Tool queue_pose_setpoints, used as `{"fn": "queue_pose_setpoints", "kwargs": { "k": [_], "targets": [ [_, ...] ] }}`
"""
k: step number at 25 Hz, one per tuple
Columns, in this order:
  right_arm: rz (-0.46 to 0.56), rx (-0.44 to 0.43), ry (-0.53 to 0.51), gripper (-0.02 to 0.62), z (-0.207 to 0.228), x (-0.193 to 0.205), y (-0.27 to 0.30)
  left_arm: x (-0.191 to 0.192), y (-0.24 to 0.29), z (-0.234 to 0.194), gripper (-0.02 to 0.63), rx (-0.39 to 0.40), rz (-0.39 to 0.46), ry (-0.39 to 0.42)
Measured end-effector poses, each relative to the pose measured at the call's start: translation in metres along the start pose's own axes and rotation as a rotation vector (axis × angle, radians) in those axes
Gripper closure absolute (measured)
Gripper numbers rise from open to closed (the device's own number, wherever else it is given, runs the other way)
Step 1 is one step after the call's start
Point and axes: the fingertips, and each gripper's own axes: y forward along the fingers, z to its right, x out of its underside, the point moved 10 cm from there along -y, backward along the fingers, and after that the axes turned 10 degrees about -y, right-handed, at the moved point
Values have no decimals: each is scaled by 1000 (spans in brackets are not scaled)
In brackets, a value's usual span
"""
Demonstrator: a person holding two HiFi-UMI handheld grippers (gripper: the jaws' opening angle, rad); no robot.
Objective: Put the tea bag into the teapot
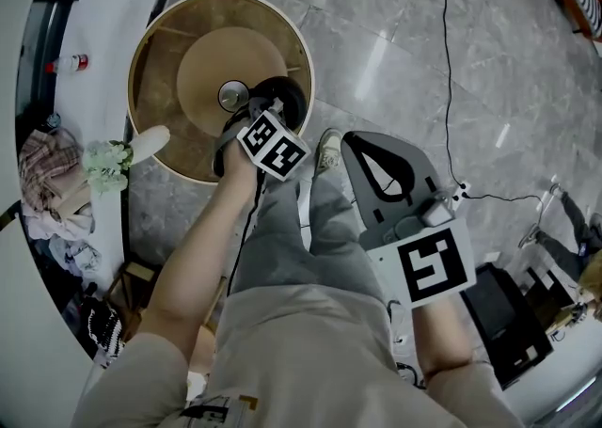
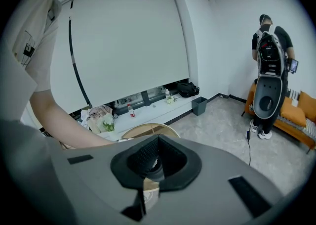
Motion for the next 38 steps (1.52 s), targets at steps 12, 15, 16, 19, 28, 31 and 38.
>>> {"fn": "queue_pose_setpoints", "kwargs": {
  "k": [12,15,16,19,28,31,38],
  "targets": [
    [-12,3,47,589,8,14,-5,-6,6,1,481,35,-34,-5],
    [-7,4,45,589,9,14,-6,-6,4,2,468,38,-38,-11],
    [-7,4,44,589,9,15,-7,-6,3,2,466,39,-38,-14],
    [-8,5,41,589,8,17,-9,-4,0,3,465,38,-41,-18],
    [10,1,4,589,-2,7,-17,-1,-27,-6,465,-56,56,-55],
    [16,6,-14,589,-5,1,-22,1,-43,-7,465,-59,88,-73],
    [43,19,-83,589,-8,-22,-31,-1,-80,-13,489,-73,147,-92]
  ]
}}
